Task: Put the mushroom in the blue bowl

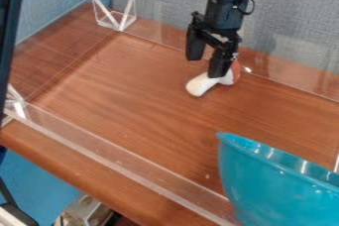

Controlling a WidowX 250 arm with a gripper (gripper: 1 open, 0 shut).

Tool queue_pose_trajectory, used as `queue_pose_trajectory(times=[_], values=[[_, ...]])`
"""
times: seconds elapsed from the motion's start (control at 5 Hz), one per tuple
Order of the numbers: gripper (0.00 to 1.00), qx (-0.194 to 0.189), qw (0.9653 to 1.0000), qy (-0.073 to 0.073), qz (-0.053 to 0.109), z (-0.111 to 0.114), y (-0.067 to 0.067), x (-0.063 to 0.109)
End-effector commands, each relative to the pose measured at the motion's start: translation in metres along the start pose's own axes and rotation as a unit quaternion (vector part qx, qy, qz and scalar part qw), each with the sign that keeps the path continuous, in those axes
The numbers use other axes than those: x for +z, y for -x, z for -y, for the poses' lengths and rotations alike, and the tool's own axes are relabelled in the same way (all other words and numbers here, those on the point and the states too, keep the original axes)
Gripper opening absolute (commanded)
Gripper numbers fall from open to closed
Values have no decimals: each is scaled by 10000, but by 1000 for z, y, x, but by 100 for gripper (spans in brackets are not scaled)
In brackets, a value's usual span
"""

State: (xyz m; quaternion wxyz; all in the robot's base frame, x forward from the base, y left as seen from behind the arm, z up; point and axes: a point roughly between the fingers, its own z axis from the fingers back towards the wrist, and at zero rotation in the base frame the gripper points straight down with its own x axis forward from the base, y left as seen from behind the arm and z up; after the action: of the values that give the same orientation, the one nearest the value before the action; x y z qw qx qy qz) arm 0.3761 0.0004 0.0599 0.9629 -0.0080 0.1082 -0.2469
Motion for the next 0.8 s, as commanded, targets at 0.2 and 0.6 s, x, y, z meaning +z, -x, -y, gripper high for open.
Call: queue_pose_trajectory(times=[0.2,0.6], values=[[100,-51,9980,-307,555,11,-2,43],[100,-4,9973,-344,654,13,-4,50]])
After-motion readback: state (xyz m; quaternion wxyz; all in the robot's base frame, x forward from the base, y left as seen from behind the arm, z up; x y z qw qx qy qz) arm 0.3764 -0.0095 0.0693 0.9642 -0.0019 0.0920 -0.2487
